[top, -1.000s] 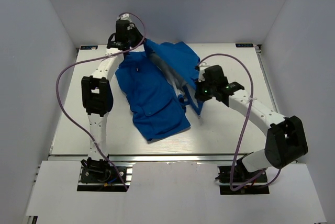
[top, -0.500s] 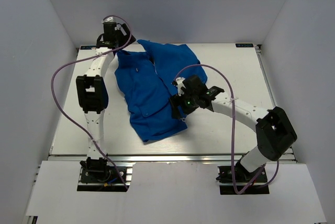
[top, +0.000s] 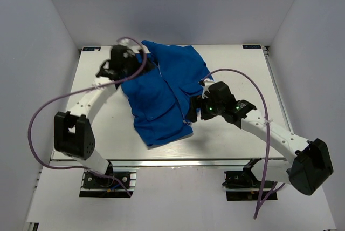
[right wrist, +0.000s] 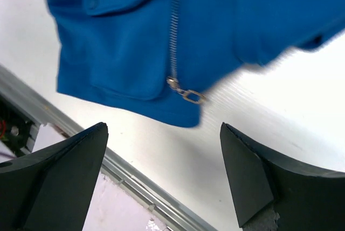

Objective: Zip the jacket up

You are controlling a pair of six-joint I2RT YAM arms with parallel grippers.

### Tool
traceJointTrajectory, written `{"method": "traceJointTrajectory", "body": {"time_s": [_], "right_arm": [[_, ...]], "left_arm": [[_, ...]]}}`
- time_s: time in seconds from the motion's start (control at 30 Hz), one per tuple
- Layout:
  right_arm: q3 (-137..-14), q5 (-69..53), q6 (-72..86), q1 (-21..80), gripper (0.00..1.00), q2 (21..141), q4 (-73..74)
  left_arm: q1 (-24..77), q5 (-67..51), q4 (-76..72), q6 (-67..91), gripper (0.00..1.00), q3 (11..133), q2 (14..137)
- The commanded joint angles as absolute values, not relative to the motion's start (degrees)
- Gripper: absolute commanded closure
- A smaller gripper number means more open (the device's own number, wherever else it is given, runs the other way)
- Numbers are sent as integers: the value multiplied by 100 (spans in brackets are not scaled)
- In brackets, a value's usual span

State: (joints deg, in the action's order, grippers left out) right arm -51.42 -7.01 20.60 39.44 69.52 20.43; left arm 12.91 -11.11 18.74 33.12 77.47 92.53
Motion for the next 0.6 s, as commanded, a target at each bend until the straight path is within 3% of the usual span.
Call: {"method": "traceJointTrajectory", "body": {"time_s": [0.0, 0.23, 0.57], "right_arm": [[-4931, -562, 2461, 3867, 11, 6855, 1864], [-4606, -563, 2522, 3850, 15, 7171, 1170], [-4913, -404, 2584, 3806, 28, 8348, 624]], "left_arm": [[2222, -1651, 1522, 3498, 2, 6577, 8895], [2549, -2373, 563, 4218, 2, 4651, 8702], [2549, -1021, 1237, 3982, 2, 4754, 9315]]}}
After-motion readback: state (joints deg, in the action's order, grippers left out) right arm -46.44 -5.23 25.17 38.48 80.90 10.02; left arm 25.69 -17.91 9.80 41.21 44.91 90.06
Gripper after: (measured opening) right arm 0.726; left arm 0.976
